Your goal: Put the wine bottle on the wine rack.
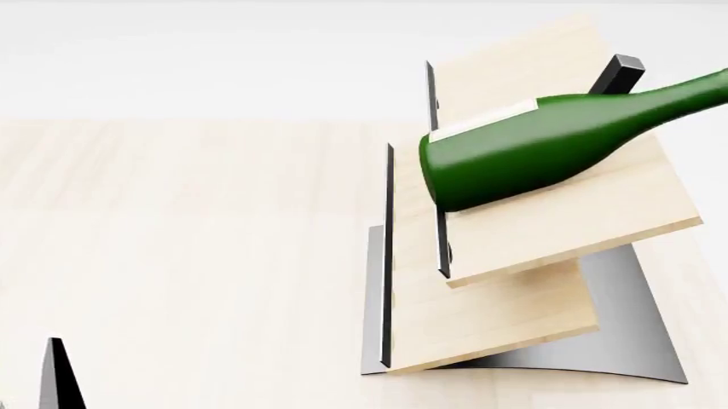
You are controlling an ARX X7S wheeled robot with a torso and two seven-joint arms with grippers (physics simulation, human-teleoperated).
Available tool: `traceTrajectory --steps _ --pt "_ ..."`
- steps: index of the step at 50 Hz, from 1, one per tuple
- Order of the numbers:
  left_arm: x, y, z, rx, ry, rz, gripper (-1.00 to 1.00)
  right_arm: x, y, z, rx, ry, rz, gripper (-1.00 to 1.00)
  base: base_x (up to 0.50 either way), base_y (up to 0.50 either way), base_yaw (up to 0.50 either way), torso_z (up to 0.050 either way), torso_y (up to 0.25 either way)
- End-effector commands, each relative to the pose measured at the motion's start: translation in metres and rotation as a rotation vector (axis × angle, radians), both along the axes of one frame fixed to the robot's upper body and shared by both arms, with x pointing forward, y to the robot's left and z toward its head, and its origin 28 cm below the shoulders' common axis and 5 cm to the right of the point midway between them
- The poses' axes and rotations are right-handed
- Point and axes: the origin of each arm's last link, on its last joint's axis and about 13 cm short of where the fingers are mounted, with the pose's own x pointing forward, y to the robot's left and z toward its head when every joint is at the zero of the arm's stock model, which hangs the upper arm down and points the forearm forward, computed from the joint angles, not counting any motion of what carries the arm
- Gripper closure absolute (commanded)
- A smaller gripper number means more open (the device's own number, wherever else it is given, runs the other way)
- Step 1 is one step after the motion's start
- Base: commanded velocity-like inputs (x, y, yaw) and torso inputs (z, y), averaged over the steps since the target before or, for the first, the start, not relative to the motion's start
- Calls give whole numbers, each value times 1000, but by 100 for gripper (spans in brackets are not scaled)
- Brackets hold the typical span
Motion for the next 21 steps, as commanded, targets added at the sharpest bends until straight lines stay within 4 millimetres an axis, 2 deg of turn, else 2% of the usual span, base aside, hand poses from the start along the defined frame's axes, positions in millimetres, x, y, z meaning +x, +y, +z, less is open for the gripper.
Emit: traceTrajectory --steps 1,6,10,21 --pt "0 0 0 1 -1 1 -100 -47 2 28 -89 -134 21 -100 0 0 0 0 0" --pt "0 0 0 2 -1 -1 -100 -70 4 37 -101 -181 29 -100 0 0 0 0 0" --pt "0 -1 0 2 -2 0 -100 -81 6 42 -118 -220 24 -100 0 0 0 0 0" --pt "0 -1 -1 3 -1 0 -100 -78 6 41 -84 -299 97 -100 0 0 0 0 0"
